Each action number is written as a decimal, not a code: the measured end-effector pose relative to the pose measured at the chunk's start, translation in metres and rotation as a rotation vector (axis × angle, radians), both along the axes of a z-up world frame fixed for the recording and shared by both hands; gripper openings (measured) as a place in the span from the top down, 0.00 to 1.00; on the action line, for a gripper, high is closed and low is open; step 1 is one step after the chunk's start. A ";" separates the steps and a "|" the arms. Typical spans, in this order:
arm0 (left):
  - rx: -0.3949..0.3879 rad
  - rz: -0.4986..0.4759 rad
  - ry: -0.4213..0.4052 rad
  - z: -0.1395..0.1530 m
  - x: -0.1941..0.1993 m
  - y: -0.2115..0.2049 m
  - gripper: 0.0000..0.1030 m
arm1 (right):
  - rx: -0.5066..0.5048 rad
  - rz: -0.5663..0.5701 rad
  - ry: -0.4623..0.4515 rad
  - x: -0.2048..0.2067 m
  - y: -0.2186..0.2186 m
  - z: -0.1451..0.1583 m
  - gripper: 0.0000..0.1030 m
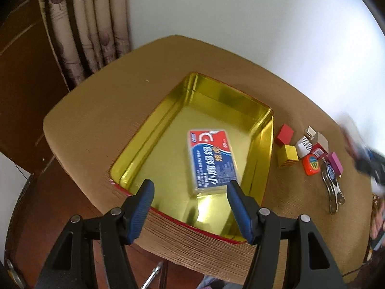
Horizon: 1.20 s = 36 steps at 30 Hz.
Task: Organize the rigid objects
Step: 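Carry the clear case into the tin and open the right gripper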
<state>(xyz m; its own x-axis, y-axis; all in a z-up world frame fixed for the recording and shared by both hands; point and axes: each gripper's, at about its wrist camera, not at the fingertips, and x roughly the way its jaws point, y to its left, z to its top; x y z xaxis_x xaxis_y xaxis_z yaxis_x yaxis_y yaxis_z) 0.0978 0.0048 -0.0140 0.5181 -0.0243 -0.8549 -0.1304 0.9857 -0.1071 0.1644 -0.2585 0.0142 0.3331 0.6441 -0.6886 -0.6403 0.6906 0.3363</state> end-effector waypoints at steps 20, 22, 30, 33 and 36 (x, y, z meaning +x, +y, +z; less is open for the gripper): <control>-0.021 0.010 -0.027 -0.015 -0.009 0.024 0.37 | -0.132 -0.097 0.248 0.119 0.203 -0.090 0.51; -0.011 0.012 -0.031 -0.014 -0.008 0.025 0.37 | -0.141 -0.116 0.251 0.120 0.206 -0.093 0.51; 0.026 0.017 -0.036 -0.015 -0.009 0.017 0.37 | -0.111 -0.144 0.169 0.107 0.195 -0.080 0.49; 0.056 0.017 -0.041 -0.017 -0.010 0.012 0.37 | -0.030 -0.162 0.118 0.091 0.171 -0.062 0.49; 0.090 0.009 -0.044 -0.019 -0.011 0.006 0.37 | 0.023 -0.194 0.062 0.066 0.138 -0.050 0.47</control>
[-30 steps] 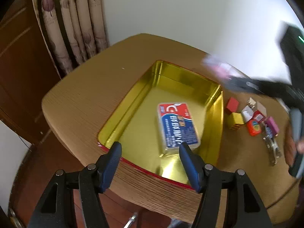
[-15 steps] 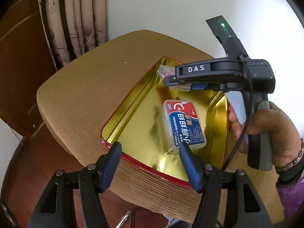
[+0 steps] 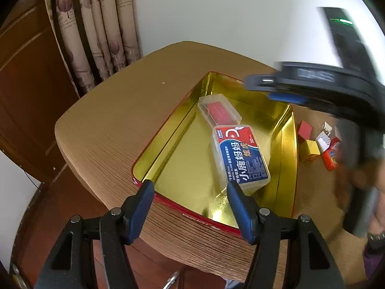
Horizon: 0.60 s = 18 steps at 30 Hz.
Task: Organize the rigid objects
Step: 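Carry the clear case into the tin and open the right gripper, then grasp the yellow block with the left gripper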
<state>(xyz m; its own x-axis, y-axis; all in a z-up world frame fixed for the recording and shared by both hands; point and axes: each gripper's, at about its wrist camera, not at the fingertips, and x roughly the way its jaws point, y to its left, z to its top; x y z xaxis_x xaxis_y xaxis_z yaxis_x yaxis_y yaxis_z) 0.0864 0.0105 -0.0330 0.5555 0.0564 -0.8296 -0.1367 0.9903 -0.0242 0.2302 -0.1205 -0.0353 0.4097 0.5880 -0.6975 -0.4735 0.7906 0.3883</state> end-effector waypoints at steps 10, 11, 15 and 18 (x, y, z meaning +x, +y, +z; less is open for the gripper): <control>0.026 -0.107 -0.093 0.031 -0.012 -0.033 0.37 | -0.152 -0.416 -0.274 -0.137 -0.191 -0.001 0.29; 0.016 -0.149 -0.097 0.037 -0.013 -0.043 0.37 | -0.198 -0.465 -0.293 -0.147 -0.209 -0.005 0.27; -0.007 -0.285 -0.103 0.050 -0.013 -0.088 0.37 | -0.398 -0.622 -0.309 -0.172 -0.274 -0.031 0.27; -0.033 -0.367 -0.072 0.049 -0.003 -0.125 0.37 | -0.450 -0.696 -0.285 -0.183 -0.318 -0.048 0.27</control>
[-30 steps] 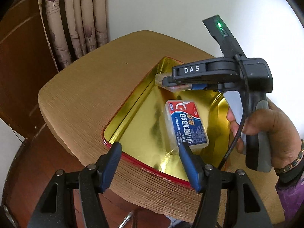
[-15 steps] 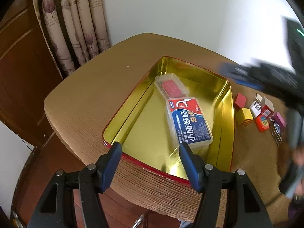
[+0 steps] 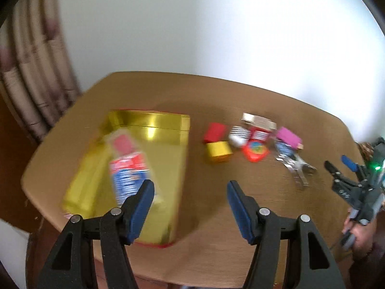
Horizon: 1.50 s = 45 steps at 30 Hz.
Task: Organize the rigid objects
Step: 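Grasp the yellow block with the left gripper, then hold the yellow block in the left gripper while the right gripper grasps the pink eraser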
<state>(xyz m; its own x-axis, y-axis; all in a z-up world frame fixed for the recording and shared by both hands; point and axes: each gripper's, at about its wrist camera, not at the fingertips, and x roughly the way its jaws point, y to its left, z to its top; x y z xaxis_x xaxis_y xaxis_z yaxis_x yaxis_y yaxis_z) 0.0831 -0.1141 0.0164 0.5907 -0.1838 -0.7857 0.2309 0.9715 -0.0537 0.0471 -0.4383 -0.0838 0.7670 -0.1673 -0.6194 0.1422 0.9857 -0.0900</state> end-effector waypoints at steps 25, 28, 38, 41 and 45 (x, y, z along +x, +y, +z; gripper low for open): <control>-0.013 0.067 0.330 -0.095 0.150 -0.070 0.37 | 0.128 0.029 -0.020 -0.014 -0.028 -0.006 0.24; 0.016 0.077 0.309 -0.098 0.156 -0.073 0.37 | 0.129 0.030 -0.007 -0.011 -0.027 -0.007 0.24; -0.023 0.086 0.274 -0.101 0.150 -0.068 0.71 | 0.136 0.037 0.008 -0.007 -0.025 -0.009 0.24; -0.032 0.061 0.268 -0.100 0.144 -0.068 0.71 | 0.141 0.068 -0.002 -0.008 -0.022 -0.008 0.24; -0.048 0.044 0.256 -0.090 0.128 -0.062 0.71 | 0.166 0.113 -0.018 -0.011 -0.016 0.003 0.24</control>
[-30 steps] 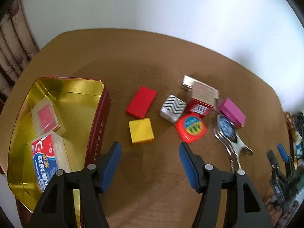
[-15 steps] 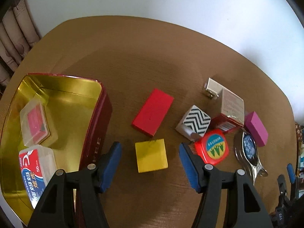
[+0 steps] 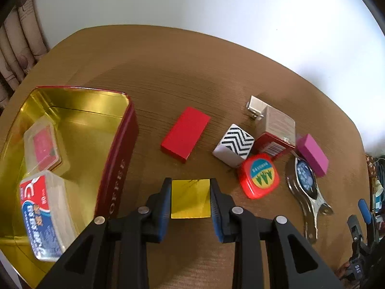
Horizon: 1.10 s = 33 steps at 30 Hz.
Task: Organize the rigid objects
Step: 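Hold the yellow block in the left gripper while the right gripper grasps the pink eraser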
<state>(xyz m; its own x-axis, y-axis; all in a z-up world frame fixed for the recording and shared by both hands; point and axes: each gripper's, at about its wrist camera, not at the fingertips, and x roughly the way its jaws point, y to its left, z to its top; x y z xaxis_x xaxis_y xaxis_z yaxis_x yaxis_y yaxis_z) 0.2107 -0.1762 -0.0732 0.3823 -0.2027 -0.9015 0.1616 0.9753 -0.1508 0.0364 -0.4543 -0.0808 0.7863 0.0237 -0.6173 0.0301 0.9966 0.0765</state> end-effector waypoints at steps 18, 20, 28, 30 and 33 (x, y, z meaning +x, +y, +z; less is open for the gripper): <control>-0.077 -0.083 0.042 0.009 -0.079 0.004 0.71 | -0.047 0.296 0.101 0.084 0.043 0.025 0.21; -0.079 -0.088 0.044 0.008 -0.081 0.003 0.71 | -0.063 0.329 0.116 0.096 0.048 0.026 0.21; -0.088 -0.087 0.056 0.009 -0.075 0.001 0.71 | -0.132 0.417 0.219 0.135 0.069 0.009 0.58; -0.090 -0.086 0.054 0.008 -0.074 0.001 0.71 | -0.125 0.421 0.239 0.139 0.069 0.005 0.58; -0.098 -0.085 0.059 0.009 -0.074 0.006 0.71 | -0.078 0.430 0.243 0.143 0.067 0.005 0.47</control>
<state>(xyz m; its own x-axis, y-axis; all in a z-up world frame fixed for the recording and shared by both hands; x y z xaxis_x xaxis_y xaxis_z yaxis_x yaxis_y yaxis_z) 0.1369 -0.1705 -0.0646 0.3073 -0.3207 -0.8959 0.2312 0.9384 -0.2566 0.1798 -0.3876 -0.0757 0.5489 0.2604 -0.7943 -0.3770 0.9252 0.0428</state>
